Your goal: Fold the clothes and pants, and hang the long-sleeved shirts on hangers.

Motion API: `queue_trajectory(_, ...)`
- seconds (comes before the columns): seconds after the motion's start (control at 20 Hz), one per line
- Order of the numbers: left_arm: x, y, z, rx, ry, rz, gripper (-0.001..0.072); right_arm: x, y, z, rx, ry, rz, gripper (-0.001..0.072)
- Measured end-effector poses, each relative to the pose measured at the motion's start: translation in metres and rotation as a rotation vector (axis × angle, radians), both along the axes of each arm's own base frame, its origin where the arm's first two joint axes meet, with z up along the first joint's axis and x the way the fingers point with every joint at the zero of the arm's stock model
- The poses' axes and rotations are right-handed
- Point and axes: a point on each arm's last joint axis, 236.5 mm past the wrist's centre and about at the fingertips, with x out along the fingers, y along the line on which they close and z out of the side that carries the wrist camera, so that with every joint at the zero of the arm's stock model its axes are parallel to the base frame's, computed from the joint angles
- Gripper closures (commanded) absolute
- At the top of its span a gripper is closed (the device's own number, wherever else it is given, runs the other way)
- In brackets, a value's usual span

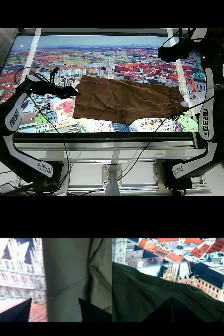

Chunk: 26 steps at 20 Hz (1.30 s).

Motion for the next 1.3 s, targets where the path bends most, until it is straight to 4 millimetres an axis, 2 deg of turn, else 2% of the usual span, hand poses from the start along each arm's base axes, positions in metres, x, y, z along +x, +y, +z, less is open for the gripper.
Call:
queue_trajectory(0.15, -0.007, -0.022, -0.012, -0.017, 0.028, -0.043, 0.0009, 0.0, 0.0, 0.0, 0.002, 0.0, 0.001, 0.0678)
queue_trajectory(0.2, -0.009, -0.028, -0.015, -0.018, 0.034, -0.056, 0.0091, 0.0, 0.001, 0.0, 0.003, 0.0, 0.001, 0.0678)
queue_trajectory(0.25, -0.01, -0.034, -0.018, -0.018, 0.038, -0.068, 0.0252, 0.0, 0.001, 0.0, 0.004, 0.0, 0.002, 0.0679)
queue_trajectory(0.35, -0.014, -0.04, -0.027, 0.009, 0.044, -0.091, 0.0648, 0.0, 0.001, 0.0, 0.006, 0.0, 0.003, 0.0679)
queue_trajectory(0.4, -0.016, -0.044, -0.029, 0.014, 0.047, -0.105, 0.0682, 0.0, 0.001, 0.0, 0.006, 0.0, 0.003, 0.0678)
queue_trajectory(0.5, -0.013, -0.052, -0.025, 0.007, 0.037, -0.113, 0.0684, 0.0, 0.002, 0.0, 0.006, 0.0, 0.004, 0.0678)
queue_trajectory(0.6, -0.003, -0.054, -0.012, 0.014, -0.004, -0.125, 0.0685, 0.0, 0.002, 0.0, 0.002, -0.001, 0.01, 0.0678)
queue_trajectory(0.75, 0.022, -0.06, 0.045, -0.011, -0.061, -0.087, 0.0685, -0.002, 0.001, -0.001, -0.012, 0.004, 0.031, 0.0679)
queue_trajectory(0.9, 0.045, -0.055, 0.115, 0.024, -0.13, -0.044, 0.0685, -0.007, 0.001, -0.004, -0.025, 0.026, 0.052, 0.0678)
queue_trajectory(1.0, 0.054, -0.052, 0.16, 0.05, -0.179, -0.017, 0.0685, -0.011, 0.0, -0.011, -0.032, 0.049, 0.064, 0.0679)
queue_trajectory(1.1, 0.056, -0.051, 0.192, 0.064, -0.203, 0.004, 0.0685, -0.016, 0.001, -0.022, -0.031, 0.083, 0.073, 0.0679)
queue_trajectory(1.2, 0.05, -0.048, 0.205, 0.093, -0.184, 0.016, 0.0685, -0.022, 0.007, -0.037, -0.006, 0.123, 0.086, 0.0679)
queue_trajectory(1.3, 0.041, -0.041, 0.205, 0.145, -0.135, 0.029, 0.0685, -0.028, 0.019, -0.052, 0.038, 0.157, 0.108, 0.0678)
